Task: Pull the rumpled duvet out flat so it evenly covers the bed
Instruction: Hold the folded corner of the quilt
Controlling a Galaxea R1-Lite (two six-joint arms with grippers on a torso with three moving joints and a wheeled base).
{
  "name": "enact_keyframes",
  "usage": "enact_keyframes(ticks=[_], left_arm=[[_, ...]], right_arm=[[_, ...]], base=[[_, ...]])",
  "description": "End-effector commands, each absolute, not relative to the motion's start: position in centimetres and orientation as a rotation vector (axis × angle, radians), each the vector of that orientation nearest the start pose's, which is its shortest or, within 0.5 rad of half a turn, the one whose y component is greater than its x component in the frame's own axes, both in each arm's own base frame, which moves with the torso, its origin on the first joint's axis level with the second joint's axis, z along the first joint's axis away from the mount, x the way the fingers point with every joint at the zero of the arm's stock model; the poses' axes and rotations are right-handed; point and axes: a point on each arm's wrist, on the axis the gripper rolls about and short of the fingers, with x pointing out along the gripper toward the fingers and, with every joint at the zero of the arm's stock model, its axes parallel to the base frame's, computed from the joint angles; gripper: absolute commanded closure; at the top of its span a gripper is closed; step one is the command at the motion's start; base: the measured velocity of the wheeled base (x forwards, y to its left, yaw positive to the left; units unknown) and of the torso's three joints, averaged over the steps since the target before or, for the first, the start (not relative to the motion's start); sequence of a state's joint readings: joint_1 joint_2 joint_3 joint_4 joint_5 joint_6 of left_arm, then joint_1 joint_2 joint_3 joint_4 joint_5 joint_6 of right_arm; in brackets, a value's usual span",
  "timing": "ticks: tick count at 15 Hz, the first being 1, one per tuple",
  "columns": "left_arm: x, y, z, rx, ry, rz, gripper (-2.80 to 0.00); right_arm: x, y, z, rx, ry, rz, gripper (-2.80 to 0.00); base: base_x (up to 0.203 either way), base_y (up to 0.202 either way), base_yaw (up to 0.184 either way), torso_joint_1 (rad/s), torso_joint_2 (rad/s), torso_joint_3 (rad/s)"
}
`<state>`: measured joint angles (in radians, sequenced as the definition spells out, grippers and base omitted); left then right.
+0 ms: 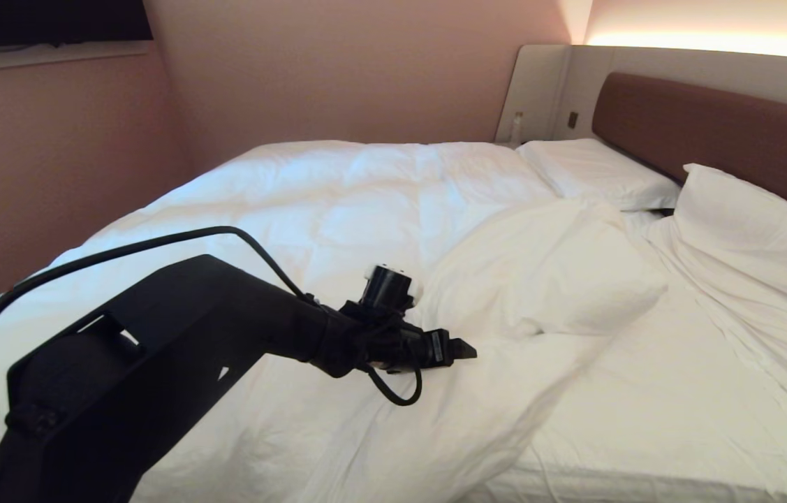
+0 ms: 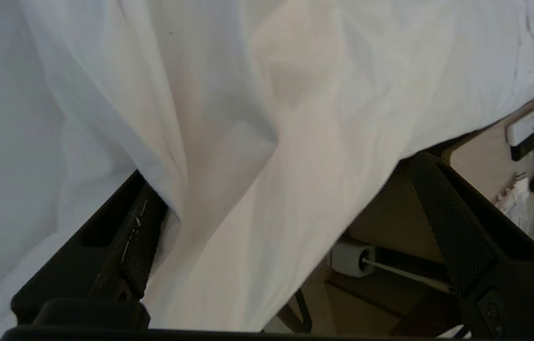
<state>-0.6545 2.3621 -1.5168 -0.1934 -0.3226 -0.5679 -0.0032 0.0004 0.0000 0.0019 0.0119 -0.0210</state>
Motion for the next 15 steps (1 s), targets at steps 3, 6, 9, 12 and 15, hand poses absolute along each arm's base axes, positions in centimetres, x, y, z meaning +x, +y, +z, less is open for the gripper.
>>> enact_keyframes(ticks=[3,6,9,12,15], left_arm=[[35.5,-30.2,7.8,-0.404,0.903,-0.759,-2.8],[35.6,-30.3,7.9,-0.427,0.909,-0.75,-2.8],[35.7,-30.3,7.8,-0.441,0.914,-0.744,0.0],[35.4,-30.4,8.1,-0.441,0.914,-0.751,0.0],[34.8,-30.5,8.7,-0.442,0.911,-0.761,0.0]], right_arm=[[-2.3,0.0,7.5,-0.021,0.002,0.009,0.0],[-2.3,0.0,7.5,-0.021,0.003,0.008,0.0],[-2.3,0.0,7.5,-0.021,0.003,0.009,0.0],[-2.3,0.0,7.5,-0.021,0.003,0.009,0.0],[-2.3,0.0,7.5,-0.021,0.002,0.009,0.0]], base=[[0.0,0.0,0.0,0.0,0.0,0.0],[0.0,0.0,0.0,0.0,0.0,0.0],[0.0,0.0,0.0,0.0,0.0,0.0],[0.0,0.0,0.0,0.0,0.0,0.0],[0.0,0.0,0.0,0.0,0.0,0.0]])
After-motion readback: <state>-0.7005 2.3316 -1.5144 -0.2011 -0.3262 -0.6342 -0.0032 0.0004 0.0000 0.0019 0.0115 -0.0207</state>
